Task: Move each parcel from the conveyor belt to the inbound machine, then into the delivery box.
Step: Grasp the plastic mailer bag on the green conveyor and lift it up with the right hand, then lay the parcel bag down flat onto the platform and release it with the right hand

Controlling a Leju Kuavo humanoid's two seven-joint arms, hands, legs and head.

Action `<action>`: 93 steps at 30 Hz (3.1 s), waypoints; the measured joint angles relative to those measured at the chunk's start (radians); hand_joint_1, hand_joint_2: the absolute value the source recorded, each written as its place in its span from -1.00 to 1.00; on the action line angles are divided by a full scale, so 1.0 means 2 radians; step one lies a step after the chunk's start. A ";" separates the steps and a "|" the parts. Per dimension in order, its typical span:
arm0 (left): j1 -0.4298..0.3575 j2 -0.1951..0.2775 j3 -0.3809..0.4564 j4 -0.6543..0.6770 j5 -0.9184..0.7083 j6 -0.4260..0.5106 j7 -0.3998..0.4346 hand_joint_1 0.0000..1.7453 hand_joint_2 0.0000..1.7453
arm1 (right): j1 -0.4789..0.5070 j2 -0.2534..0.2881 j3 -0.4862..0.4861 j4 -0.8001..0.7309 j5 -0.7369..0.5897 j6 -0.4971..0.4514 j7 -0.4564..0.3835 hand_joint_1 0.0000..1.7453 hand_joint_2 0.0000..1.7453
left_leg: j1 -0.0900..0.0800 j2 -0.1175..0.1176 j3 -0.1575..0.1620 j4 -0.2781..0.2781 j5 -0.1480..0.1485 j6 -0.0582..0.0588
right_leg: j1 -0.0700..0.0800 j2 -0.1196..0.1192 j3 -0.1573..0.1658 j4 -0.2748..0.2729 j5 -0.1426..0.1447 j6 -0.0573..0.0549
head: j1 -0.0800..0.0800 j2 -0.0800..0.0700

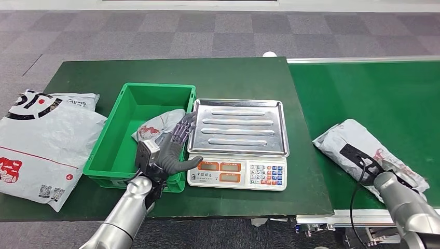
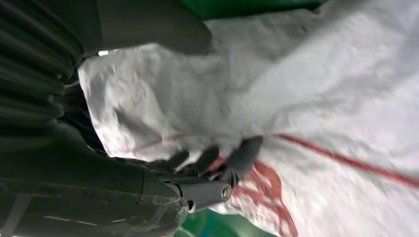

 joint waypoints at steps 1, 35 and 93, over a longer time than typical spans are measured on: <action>0.000 0.000 0.000 0.000 0.000 0.000 0.000 -1.00 1.00 | -0.001 0.000 0.000 0.000 0.000 -0.001 -0.008 1.00 1.00 | 0.000 0.000 0.000 0.000 0.000 0.000 | 0.000 0.000 0.000 0.000 0.000 0.000 | 0.000 0.000; 0.023 0.005 -0.001 -0.029 0.001 0.005 0.000 -1.00 1.00 | 0.006 0.076 -0.100 -0.157 -0.163 -0.294 -0.440 1.00 1.00 | 0.000 0.000 0.000 0.000 0.000 0.000 | 0.000 0.000 0.000 0.000 0.000 0.000 | 0.000 0.000; 0.013 -0.019 -0.038 -0.009 0.008 -0.005 0.000 -1.00 1.00 | 0.030 0.203 0.208 -0.235 -0.150 -0.185 -0.461 -1.00 1.00 | 0.001 0.001 0.000 -0.001 0.000 -0.001 | 0.001 0.002 -0.001 0.000 0.000 0.000 | 0.000 0.000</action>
